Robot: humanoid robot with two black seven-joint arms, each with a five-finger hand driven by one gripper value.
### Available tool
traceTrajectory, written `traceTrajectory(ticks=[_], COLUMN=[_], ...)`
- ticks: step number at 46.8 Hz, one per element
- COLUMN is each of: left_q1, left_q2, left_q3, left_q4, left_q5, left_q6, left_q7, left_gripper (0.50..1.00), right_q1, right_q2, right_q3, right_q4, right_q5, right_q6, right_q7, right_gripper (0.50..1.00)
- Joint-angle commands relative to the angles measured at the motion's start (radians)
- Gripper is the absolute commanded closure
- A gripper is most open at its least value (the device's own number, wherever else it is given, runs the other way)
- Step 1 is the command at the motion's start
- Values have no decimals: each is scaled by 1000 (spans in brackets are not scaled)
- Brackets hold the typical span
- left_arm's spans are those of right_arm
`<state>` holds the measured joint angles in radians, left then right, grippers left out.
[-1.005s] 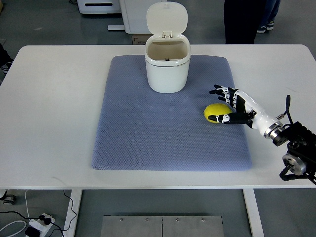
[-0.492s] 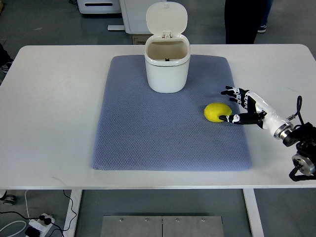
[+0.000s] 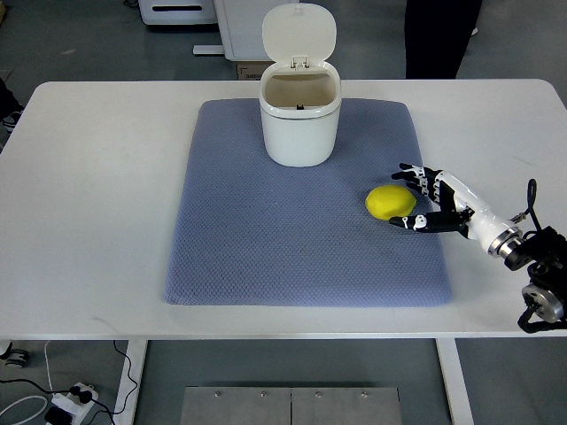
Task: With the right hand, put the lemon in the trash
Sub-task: 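Close the right hand's fingers around the yellow lemon, then lift the lemon with the right hand and carry it above the bin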
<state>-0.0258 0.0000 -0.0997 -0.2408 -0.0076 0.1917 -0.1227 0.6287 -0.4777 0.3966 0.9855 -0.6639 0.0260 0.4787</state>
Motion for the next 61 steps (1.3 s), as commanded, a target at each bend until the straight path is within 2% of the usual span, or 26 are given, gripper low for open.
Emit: traceTrajectory(ticks=[1, 8, 19, 27, 36, 44, 61], left_q1=[1, 0, 0, 0, 0, 0, 0], left_q2=[0, 0, 0, 0, 0, 0, 0], left_q3=[0, 0, 0, 0, 0, 0, 0], left_q4=[0, 0, 0, 0, 0, 0, 0], left_q5=[0, 0, 0, 0, 0, 0, 0], left_q6=[0, 0, 0, 0, 0, 0, 0], left_q7=[0, 0, 0, 0, 0, 0, 0], left_gripper=[500, 500, 500, 500, 500, 500, 500], right_q1=[0, 6, 9, 14, 17, 46, 175], right_q2=[2, 1, -1, -1, -2, -21, -121], right_q3=[-2, -5, -24, -45, -45, -44, -42], right_q4=[-1, -4, -10, -11, -13, -7, 1], right_q5=[-6, -6, -8, -8, -6, 0, 38], right_q6=[-1, -1, -1, 0, 0, 2, 15], right_q7=[-2, -2, -9, -9, -9, -5, -19], right_gripper=[563, 594, 739, 866, 954, 998, 1000])
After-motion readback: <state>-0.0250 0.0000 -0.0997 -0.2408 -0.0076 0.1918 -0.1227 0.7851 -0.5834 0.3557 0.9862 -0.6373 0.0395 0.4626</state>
